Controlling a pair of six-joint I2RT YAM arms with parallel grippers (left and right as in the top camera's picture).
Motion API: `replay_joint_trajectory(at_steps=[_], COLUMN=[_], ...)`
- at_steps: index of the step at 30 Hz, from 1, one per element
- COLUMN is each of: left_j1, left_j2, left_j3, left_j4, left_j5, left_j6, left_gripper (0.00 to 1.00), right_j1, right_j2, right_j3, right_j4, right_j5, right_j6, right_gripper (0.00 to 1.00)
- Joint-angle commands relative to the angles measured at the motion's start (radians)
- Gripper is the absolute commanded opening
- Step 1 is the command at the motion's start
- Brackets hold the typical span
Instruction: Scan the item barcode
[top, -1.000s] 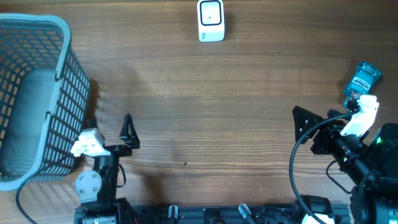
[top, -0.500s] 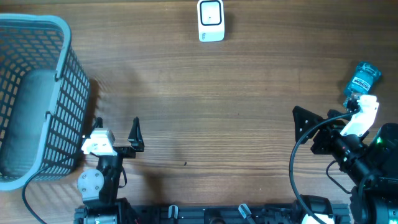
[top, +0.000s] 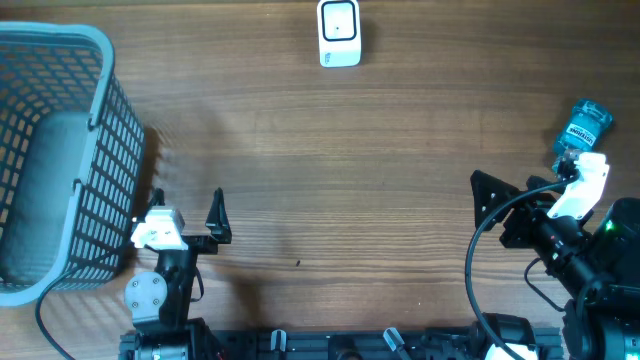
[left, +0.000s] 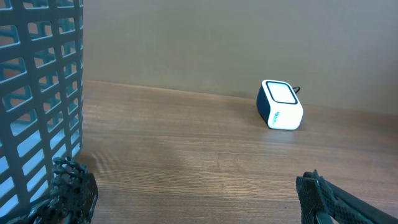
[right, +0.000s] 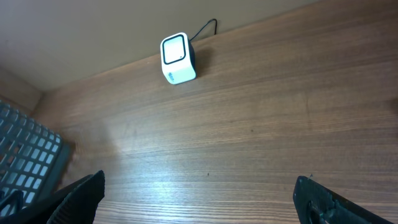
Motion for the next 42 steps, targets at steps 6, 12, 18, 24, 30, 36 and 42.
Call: replay_joint_trajectory(at_steps=[6, 12, 18, 24, 30, 36, 42], left_j1=[-0.005, -0.005, -0.005, -0.005, -0.005, -0.005, -0.005], left_j2=[-0.009, -0.009, -0.009, -0.009, -0.009, -0.009, -0.009], left_j3=[-0.009, -0.008, -0.008, -0.008, -0.008, -0.008, -0.008], left_j4=[0.000, 0.000, 0.000, 0.000, 0.000, 0.000, -0.001], left_j5=[-0.010, -0.010, -0.010, -0.010, -0.010, -0.010, -0.010], left_j6=[0.023, 0.023, 0.023, 0.023, 0.023, 0.023, 0.023], left_gripper=[1.00, 1.00, 1.00, 1.00, 1.00, 1.00, 1.00], right_j1=[0.008, 0.033, 0.120, 0.163, 0.192, 0.198, 0.198], right_j2=[0.005, -0.016, -0.182, -0.412, -0.562, -0.635, -0.635], right_j3=[-0.001, -0.137, -0.512, -0.838, -0.958, -0.960, -0.960], right_j4=[0.004, 0.185, 0.563, 0.782, 0.776, 0.782, 0.780], right_j5=[0.044, 0.052, 0.053, 0.052, 0.055, 0.102, 0.101], right_j6=[-0.016, -0.149, -0.191, -0.151, -0.131, -0.130, -0.124], right_gripper=[0.99, 1.00, 1.00, 1.00, 1.00, 1.00, 1.00])
